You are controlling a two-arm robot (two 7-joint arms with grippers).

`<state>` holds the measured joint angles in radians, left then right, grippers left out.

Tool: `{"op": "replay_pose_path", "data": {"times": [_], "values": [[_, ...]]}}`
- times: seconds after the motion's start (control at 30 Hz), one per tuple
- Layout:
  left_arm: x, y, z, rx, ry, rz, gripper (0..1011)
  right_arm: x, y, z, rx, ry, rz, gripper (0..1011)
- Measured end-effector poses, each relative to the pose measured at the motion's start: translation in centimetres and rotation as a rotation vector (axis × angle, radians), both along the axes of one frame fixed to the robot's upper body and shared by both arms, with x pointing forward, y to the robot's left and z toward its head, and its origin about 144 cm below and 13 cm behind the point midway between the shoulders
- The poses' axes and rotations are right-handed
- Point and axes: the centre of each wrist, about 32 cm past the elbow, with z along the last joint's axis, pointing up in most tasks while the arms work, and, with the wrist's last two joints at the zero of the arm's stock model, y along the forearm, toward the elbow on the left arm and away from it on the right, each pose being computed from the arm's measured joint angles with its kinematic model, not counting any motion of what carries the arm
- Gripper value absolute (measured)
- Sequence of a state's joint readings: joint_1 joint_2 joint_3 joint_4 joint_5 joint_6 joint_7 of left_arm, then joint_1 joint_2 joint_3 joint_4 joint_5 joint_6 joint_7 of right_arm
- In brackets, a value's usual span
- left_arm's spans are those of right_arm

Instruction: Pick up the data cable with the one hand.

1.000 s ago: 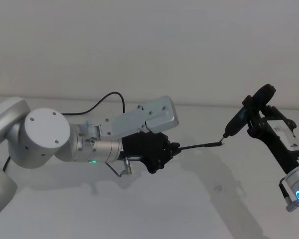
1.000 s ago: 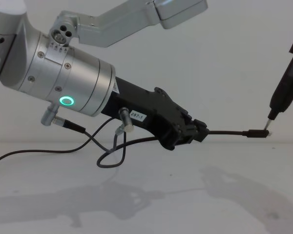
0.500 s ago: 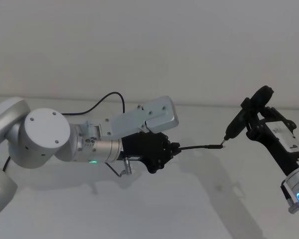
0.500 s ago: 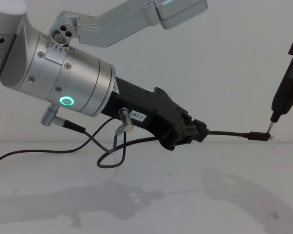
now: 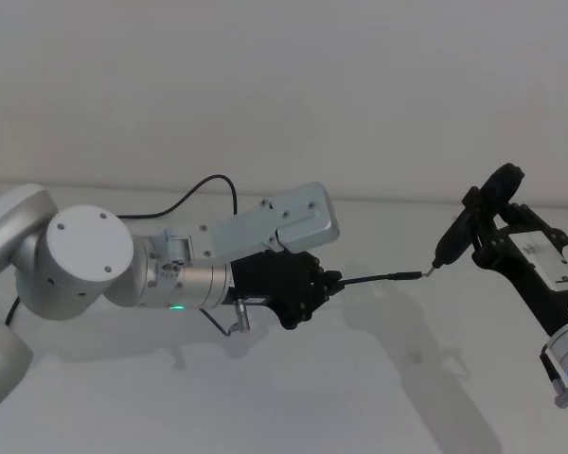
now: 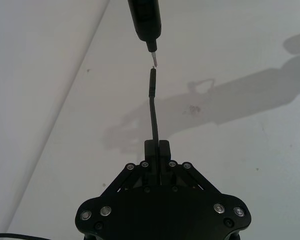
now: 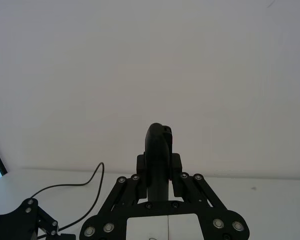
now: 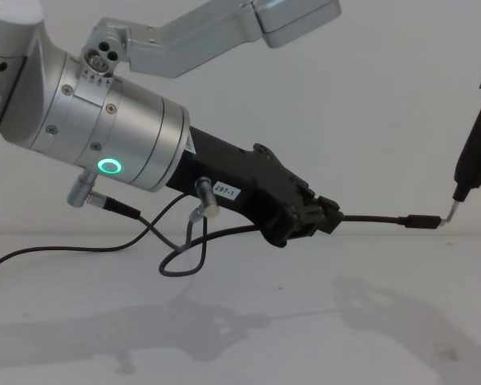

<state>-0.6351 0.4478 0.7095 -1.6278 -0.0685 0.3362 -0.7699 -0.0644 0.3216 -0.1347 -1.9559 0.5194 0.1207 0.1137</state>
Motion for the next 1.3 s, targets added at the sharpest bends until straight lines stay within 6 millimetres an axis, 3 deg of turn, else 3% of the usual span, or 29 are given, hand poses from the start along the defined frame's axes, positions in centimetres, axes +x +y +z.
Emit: {"op": "replay_pose_path", "data": {"times": [1.3], "values": [[0.00, 0.00, 0.00, 0.000, 0.000, 0.000, 46, 0.52, -0.54, -0.27, -0.008, 0.008, 0.005, 268]]}}
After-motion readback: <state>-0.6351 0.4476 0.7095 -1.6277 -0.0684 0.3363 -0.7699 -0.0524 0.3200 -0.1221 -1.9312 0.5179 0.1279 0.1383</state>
